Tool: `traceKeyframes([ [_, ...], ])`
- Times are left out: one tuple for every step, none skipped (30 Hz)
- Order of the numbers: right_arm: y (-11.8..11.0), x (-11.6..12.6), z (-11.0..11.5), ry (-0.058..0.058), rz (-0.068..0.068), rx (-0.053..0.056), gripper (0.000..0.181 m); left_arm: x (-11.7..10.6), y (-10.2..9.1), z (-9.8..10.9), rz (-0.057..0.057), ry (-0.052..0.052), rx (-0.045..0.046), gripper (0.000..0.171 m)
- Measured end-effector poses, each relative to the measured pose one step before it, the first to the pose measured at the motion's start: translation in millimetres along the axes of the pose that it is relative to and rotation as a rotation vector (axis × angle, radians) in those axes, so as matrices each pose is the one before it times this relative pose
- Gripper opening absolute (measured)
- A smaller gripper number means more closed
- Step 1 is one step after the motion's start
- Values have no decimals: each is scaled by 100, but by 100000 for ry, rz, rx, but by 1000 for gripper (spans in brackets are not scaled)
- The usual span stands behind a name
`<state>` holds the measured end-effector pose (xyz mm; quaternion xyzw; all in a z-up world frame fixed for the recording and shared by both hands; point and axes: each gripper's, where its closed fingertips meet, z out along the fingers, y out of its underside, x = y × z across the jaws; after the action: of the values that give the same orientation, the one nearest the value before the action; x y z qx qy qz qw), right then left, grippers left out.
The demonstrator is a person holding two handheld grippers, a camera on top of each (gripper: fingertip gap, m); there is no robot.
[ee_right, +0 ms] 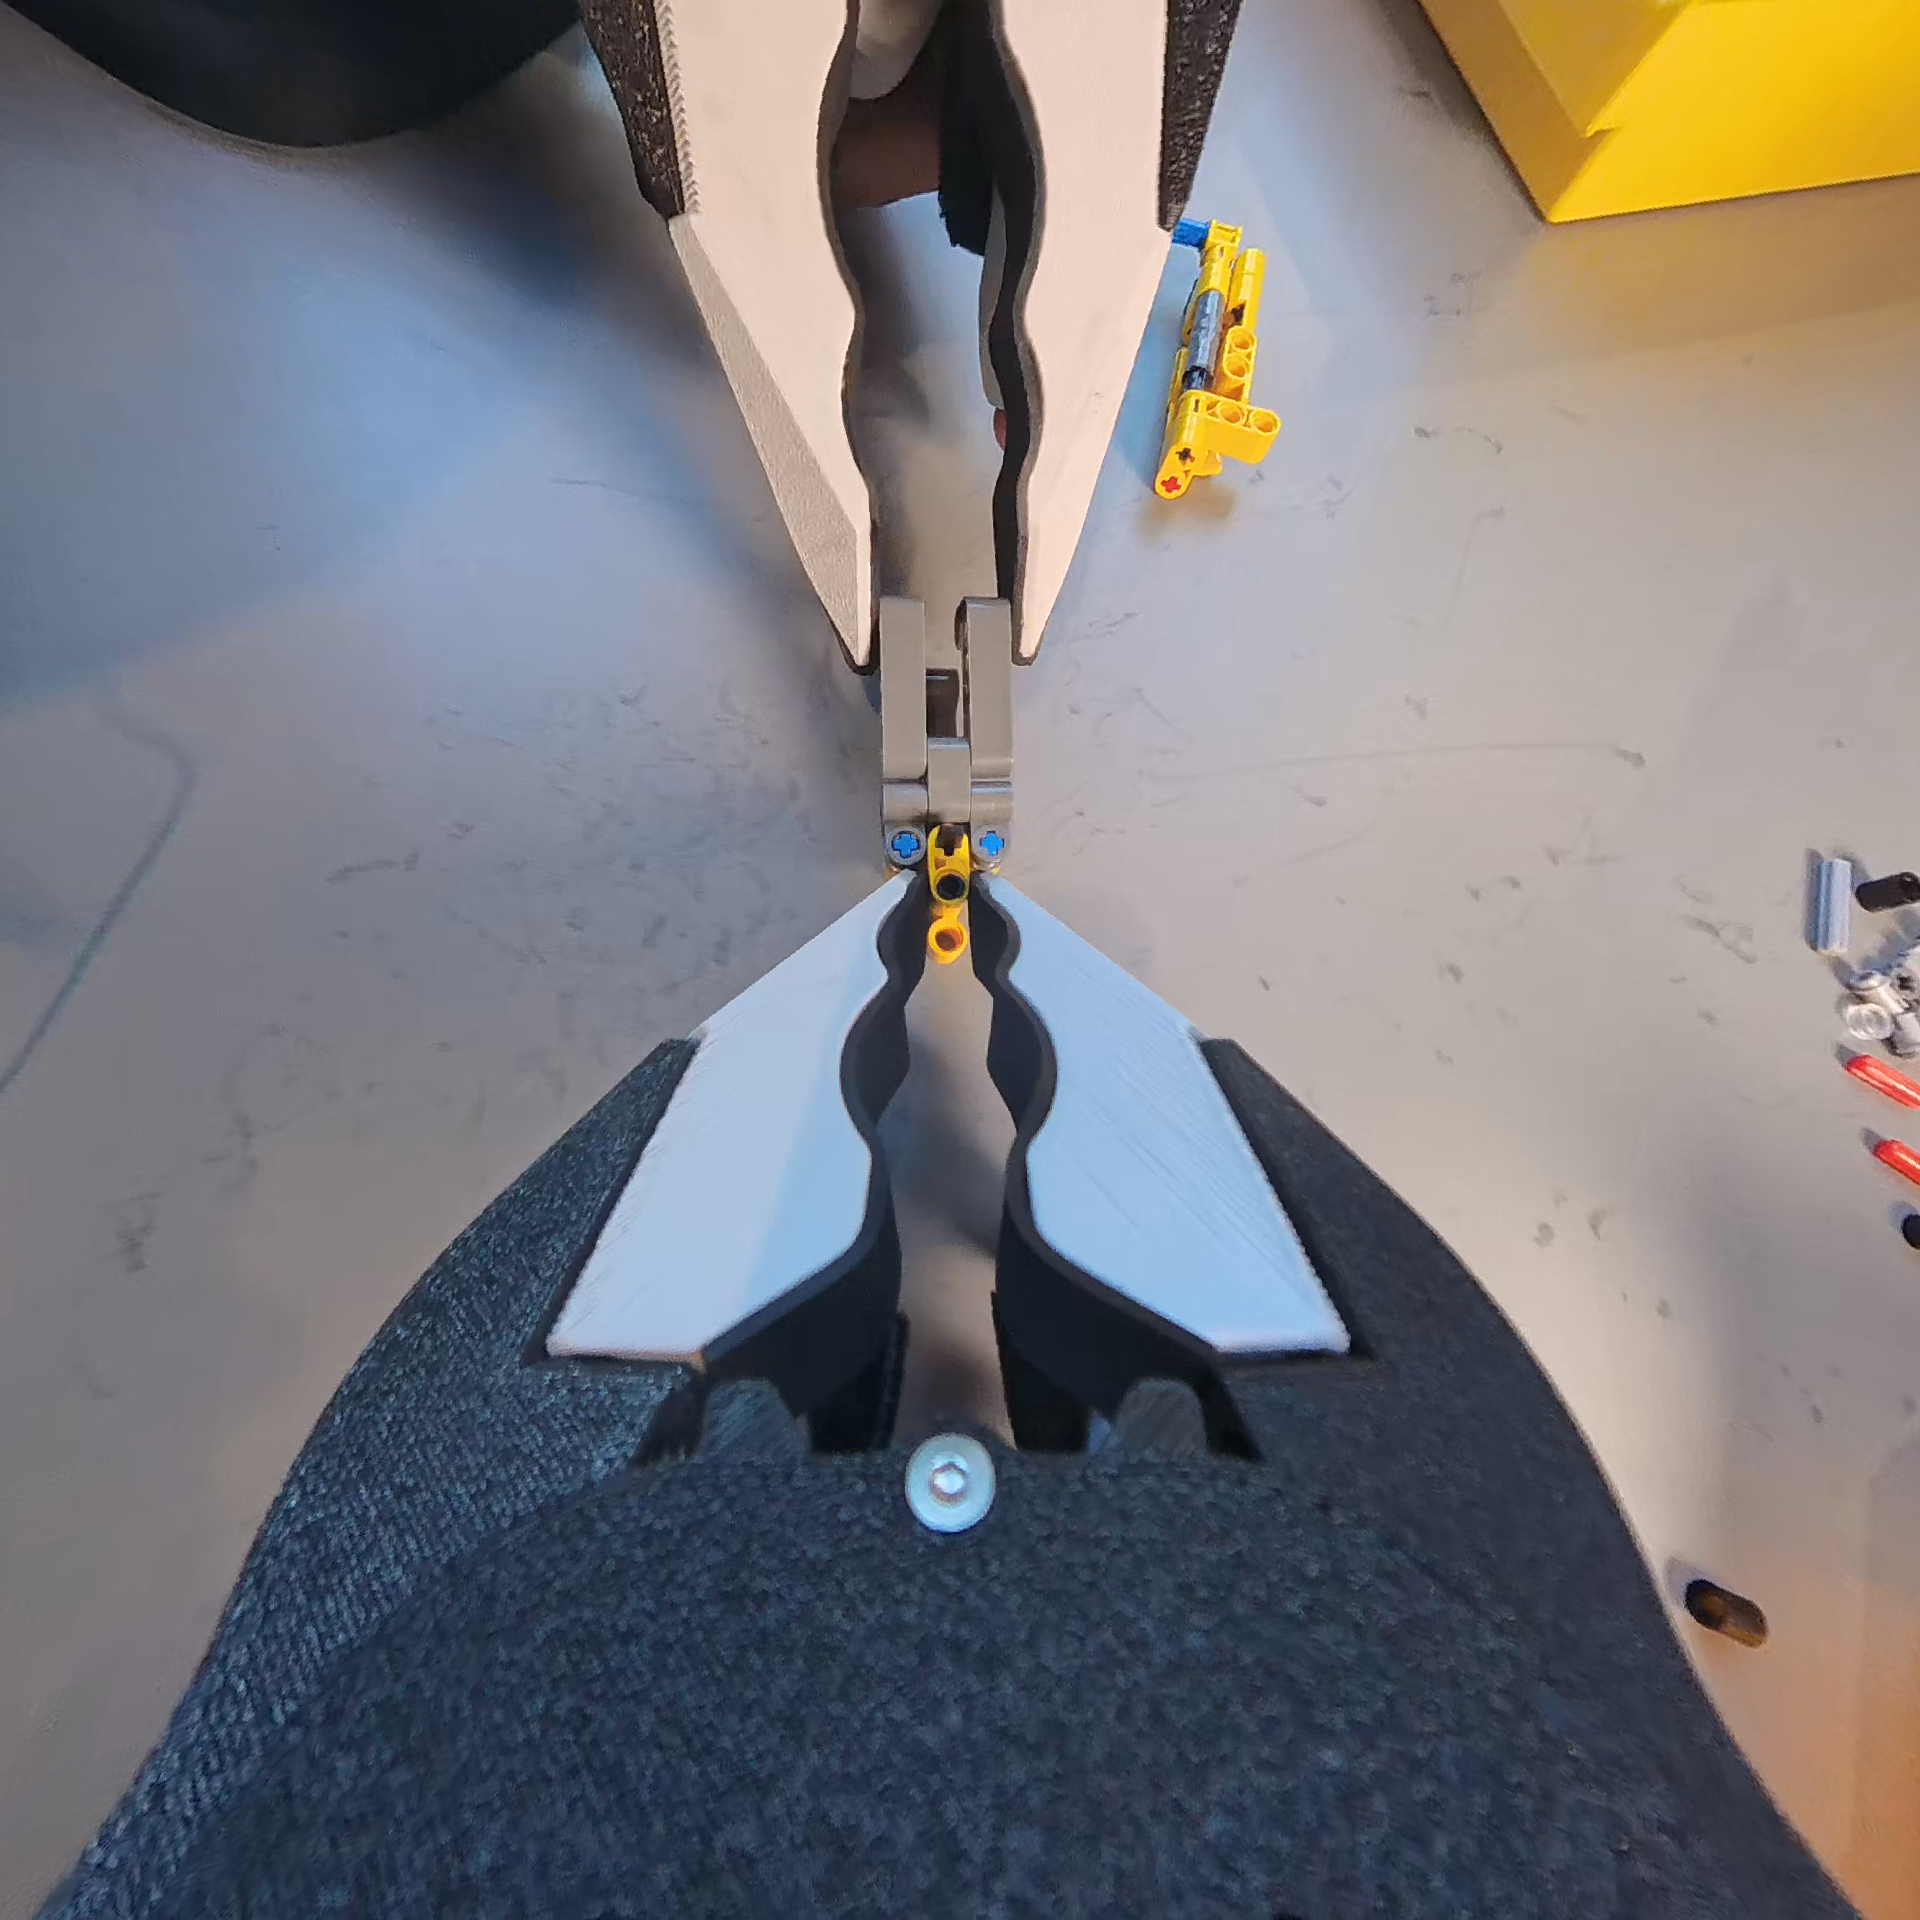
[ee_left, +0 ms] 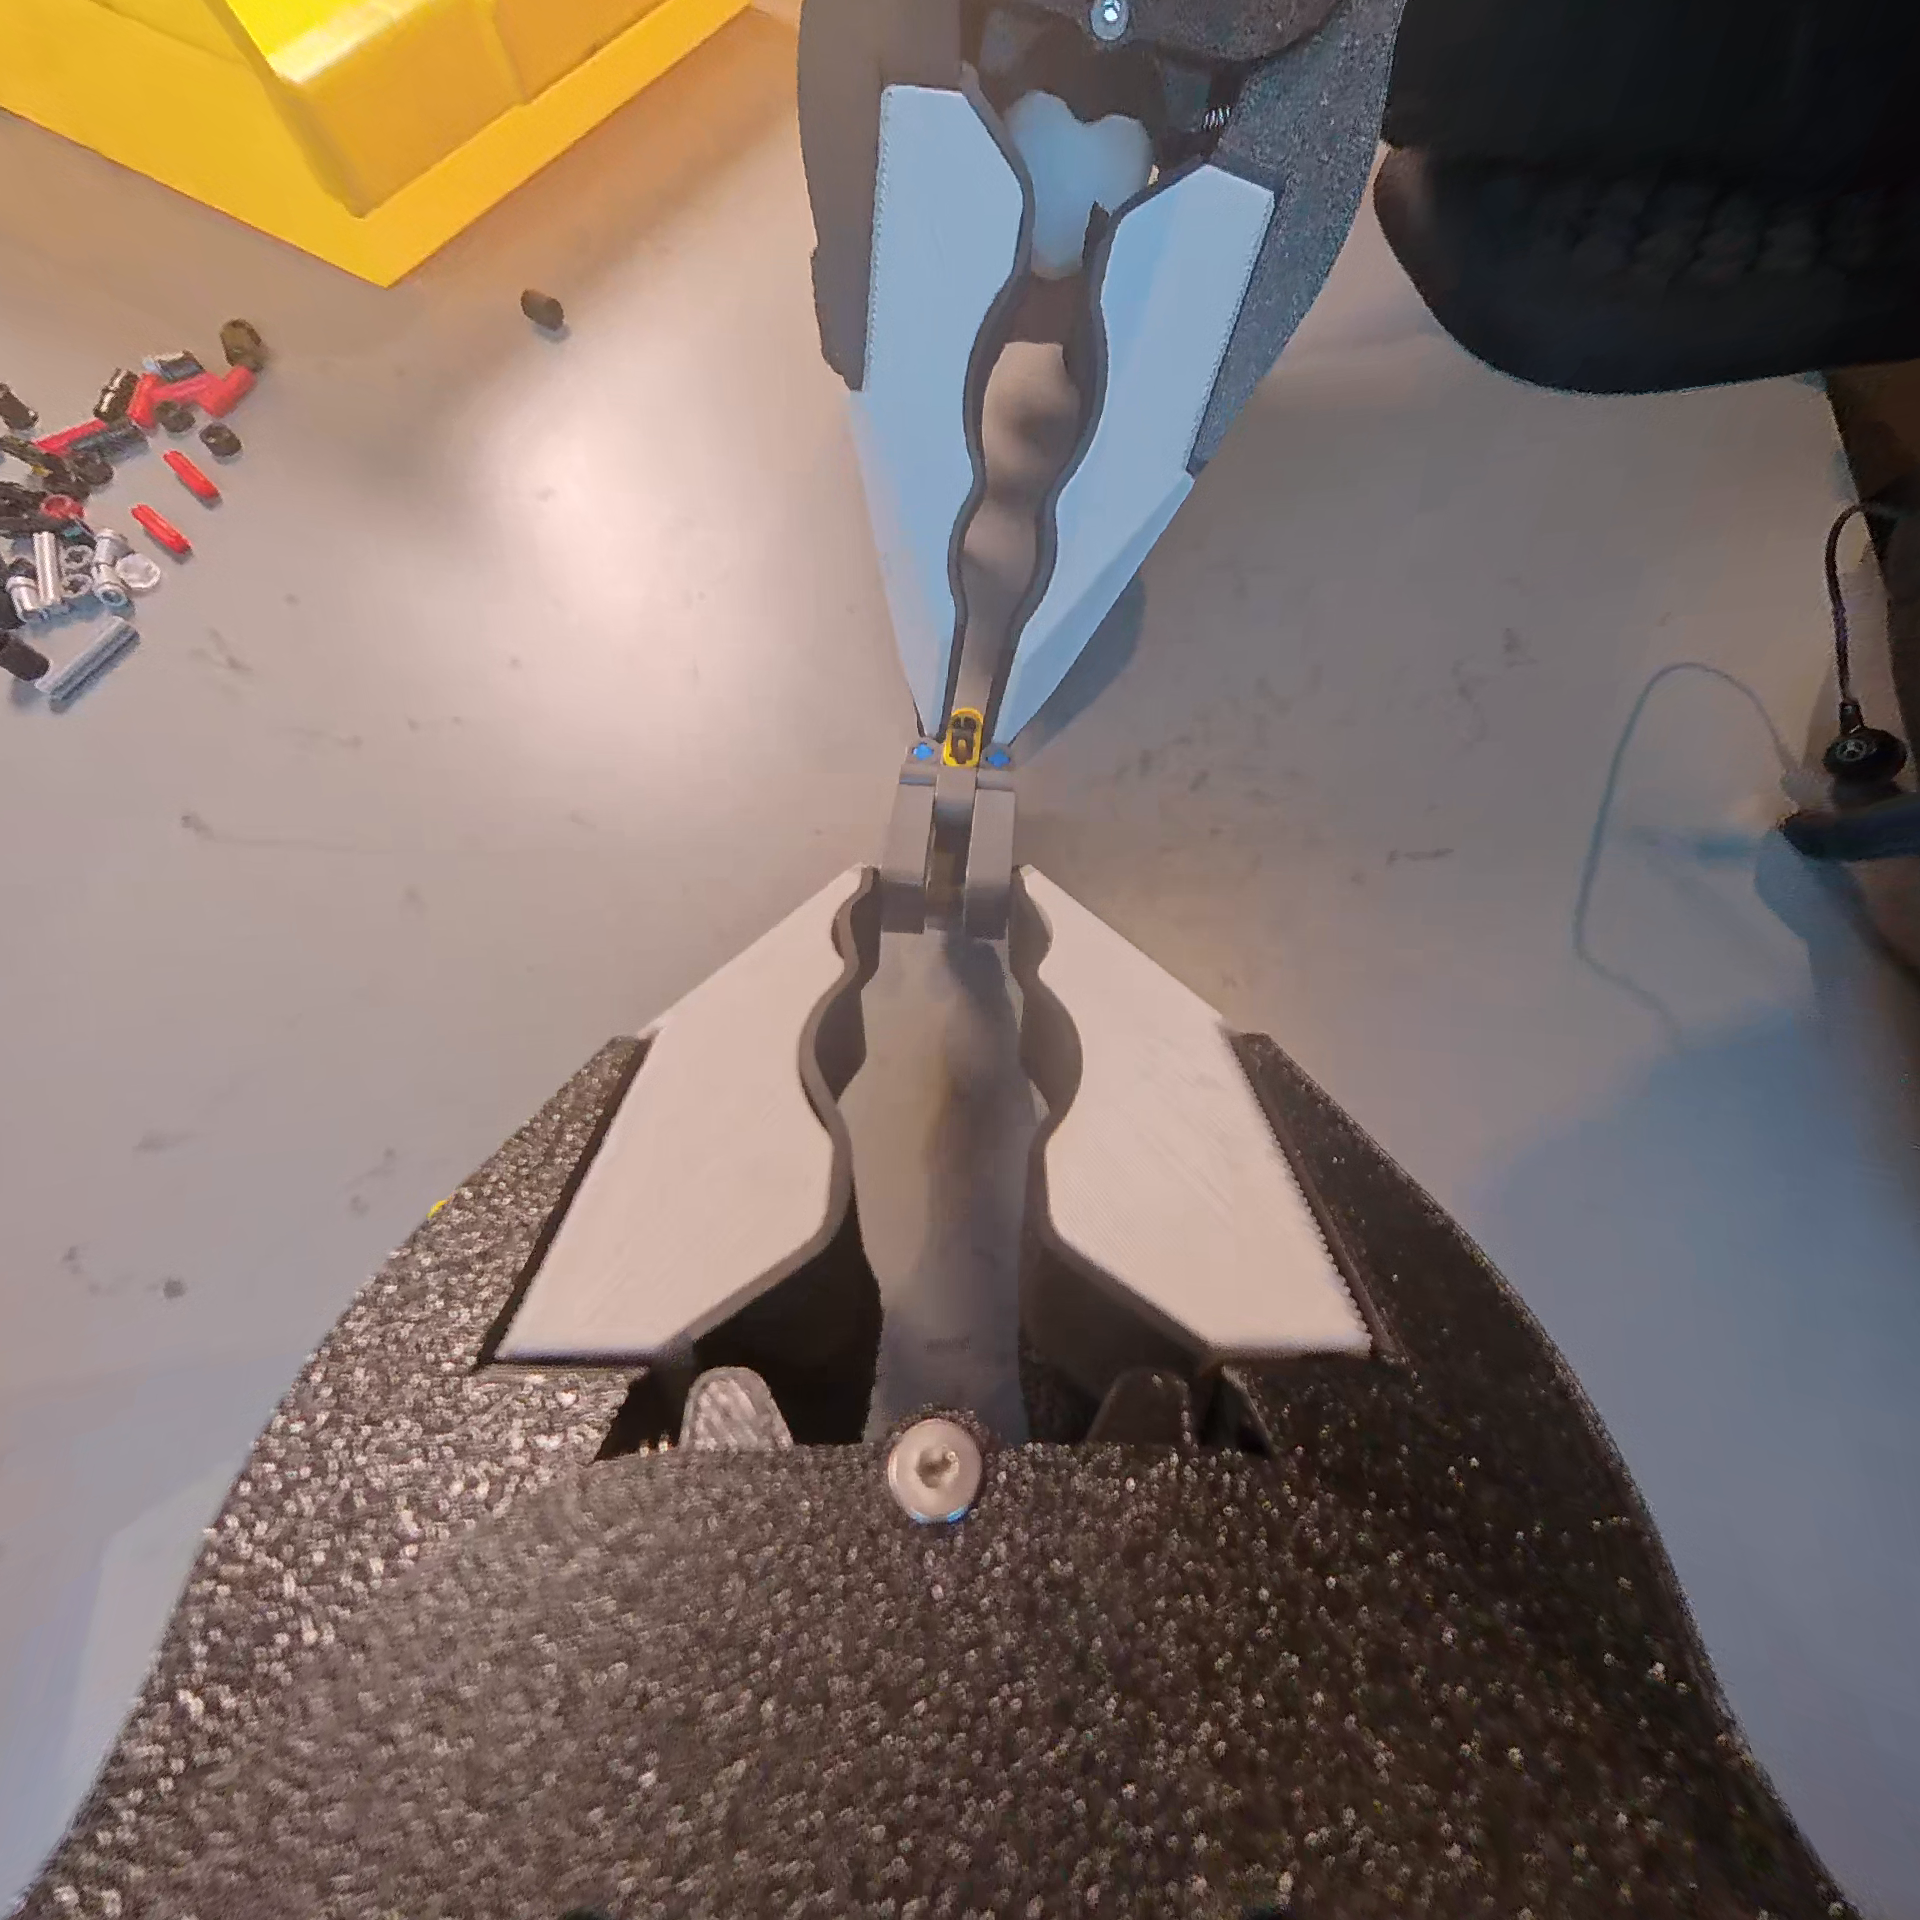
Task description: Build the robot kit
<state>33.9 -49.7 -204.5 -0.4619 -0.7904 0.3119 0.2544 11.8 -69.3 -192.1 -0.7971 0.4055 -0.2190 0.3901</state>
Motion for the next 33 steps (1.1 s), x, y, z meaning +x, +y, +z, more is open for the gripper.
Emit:
traceKeyframes([
  [-19, -30, 8, -75, -210, -850, 7, -3, -43, -6, -390, 326, -64, 23],
  [8, 14, 11, 116, -336, -1076, 6, -16, -37, 7, -66, 66, -223, 23],
  [-5, 5, -5, 89, -356, -1121, 6, -10, -106, -9, 203, -181, 16, 23],
  [12, 8, -17, -16, -214, -1162, 6, -5, -161, -5, 235, -281, 197, 23],
  [13, 0, -38, -64, -299, -1144, 6, -4, -181, -21, 292, -362, 274, 23],
  [11, 17, -35, 48, -127, -1143, 7, -23, -180, -13, 343, -368, 329, 23],
  [13, 0, -20, 201, -314, -1168, 6, -10, -135, -7, 243, -211, 184, 23],
  [7, -6, 11, 358, -650, -1090, 6, -14, -77, -3, 287, -157, -79, 23],
  [-8, -17, 44, 329, -456, -987, 6, -36, -110, -11, 367, -234, 75, 23],
  [-23, -38, 105, 77, -353, -850, 6, 26, -230, 30, 354, -75, 667, 23],
  [-68, -78, 126, -333, -341, -477, 6, 108, -331, 41, 656, 36, 895, 22],
  [-22, -76, 13, -541, -296, -513, 6, 53, -179, 37, 1614, -430, -364, 23],
  [-2, -4, -2, -257, -18, -345, 6, 18, 12, 16, 2123, -792, -1622, 23],
  [0, 3, 4, -271, 227, 143, 6, 4, 36, -9, 1208, -506, -1147, 23],
  [-1, -3, 4, -206, 557, 712, 6, -6, 75, -26, -61, 21, -196, 23],
  [0, -5, -5, -266, 1352, 1029, 6, 1, 97, -57, -1061, 468, 632, 23],
  [-46, -12, 29, -160, 1360, 1253, 6, 22, 92, -64, -1586, 807, 1009, 23],
  [-63, -49, 41, -92, 971, 1056, 6, 94, 119, -98, -1139, 990, 749, 23],
  [-71, -63, 62, 35, 290, 628, 6, 102, 103, -75, -420, 455, 568, 24],
  [-60, -53, 38, 220, -144, 76, 6, 41, 80, -50, -168, -176, 333, 24],
  [-13, -26, 10, 258, -305, -396, 6, 27, 82, -35, -209, -127, -228, 23],
  [7, -5, 1, 72, -395, -472, 6, 34, 122, -35, 118, 63, -813, 23],
  [-1, -14, -6, -162, -297, -143, 7, 26, 209, -41, 551, 148, -1339, 23],
  [-2, -13, 6, -421, 279, 334, 6, 4, 231, -24, 266, 226, -1165, 23],
  [2, 0, -1, -652, 819, 793, 7, 13, 205, -6, -343, 344, -430, 23],
  [2, -13, -6, -729, 1162, 1073, 6, 16, 137, 7, -617, 272, 249, 23],
  [-2, -7, 3, -495, 1056, 863, 6, 20, 54, -5, -453, 68, 584, 23],
  [2, -6, 3, -67, 189, 367, 6, 19, -17, 1, -181, -27, 476, 23],
  [-5, -14, -11, 300, -728, 66, 7, 5, -38, 1, -164, 30, 284, 23],
  [3, 4, 2, 301, -292, 25, 7, -3, -32, 1, -254, 148, 202, 23],
  [-11, 6, 1, 87, 279, 179, 7, -12, -12, -4, -248, 154, 298, 23],
  [-2, -5, 2, 37, 184, 410, 7, -21, -2, 3, -222, 87, 402, 23],
  [-5, 3, -1, 26, 252, 529, 7, -17, -18, -10, -187, -27, 417, 23],
])
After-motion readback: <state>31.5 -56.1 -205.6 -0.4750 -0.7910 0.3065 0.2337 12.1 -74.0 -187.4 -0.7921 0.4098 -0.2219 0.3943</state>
